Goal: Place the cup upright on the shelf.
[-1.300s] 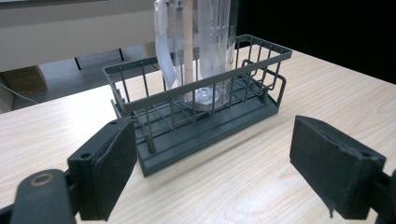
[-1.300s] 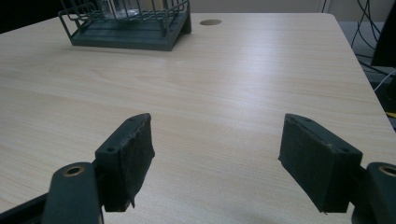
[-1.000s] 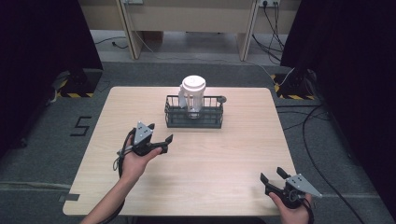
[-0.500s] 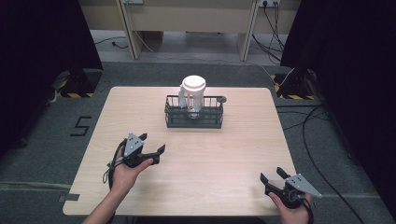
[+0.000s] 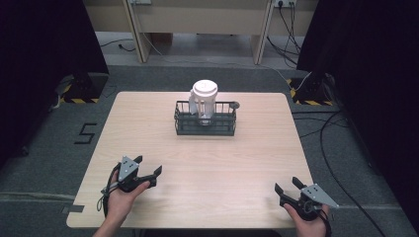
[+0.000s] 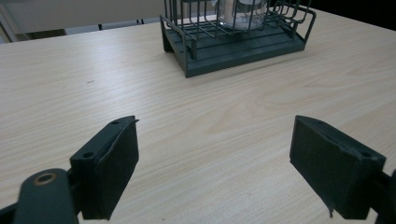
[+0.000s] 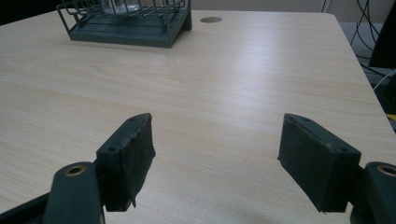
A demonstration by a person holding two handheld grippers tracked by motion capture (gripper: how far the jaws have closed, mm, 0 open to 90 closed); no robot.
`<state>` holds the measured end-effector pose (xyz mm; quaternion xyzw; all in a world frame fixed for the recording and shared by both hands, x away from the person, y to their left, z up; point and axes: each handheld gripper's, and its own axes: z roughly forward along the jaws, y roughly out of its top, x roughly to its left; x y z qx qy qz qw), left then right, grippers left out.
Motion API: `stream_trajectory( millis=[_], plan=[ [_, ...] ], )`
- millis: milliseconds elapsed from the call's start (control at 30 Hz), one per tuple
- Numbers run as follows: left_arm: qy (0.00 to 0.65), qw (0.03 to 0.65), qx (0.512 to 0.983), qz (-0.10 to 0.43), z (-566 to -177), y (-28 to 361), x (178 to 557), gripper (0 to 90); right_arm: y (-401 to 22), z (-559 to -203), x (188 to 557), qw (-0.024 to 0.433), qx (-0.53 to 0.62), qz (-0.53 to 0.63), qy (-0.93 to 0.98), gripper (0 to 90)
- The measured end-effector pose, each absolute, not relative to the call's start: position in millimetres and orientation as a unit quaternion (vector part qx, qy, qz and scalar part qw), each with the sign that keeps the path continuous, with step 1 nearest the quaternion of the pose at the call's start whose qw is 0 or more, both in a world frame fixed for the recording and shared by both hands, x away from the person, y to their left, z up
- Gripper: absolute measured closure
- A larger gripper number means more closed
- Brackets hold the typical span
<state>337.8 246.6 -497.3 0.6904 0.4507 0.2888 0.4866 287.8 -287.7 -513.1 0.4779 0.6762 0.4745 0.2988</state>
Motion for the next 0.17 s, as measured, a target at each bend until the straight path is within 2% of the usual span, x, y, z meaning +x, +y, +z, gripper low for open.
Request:
stream_trajectory(
  millis=[167],
  plan=[
    [0.454,0.479,0.693,0.291,-503.1,250.0,335.6,15.5,-286.9,-513.1,287.7,0.297,0.476,0.474,0.678,26.9]
  ],
)
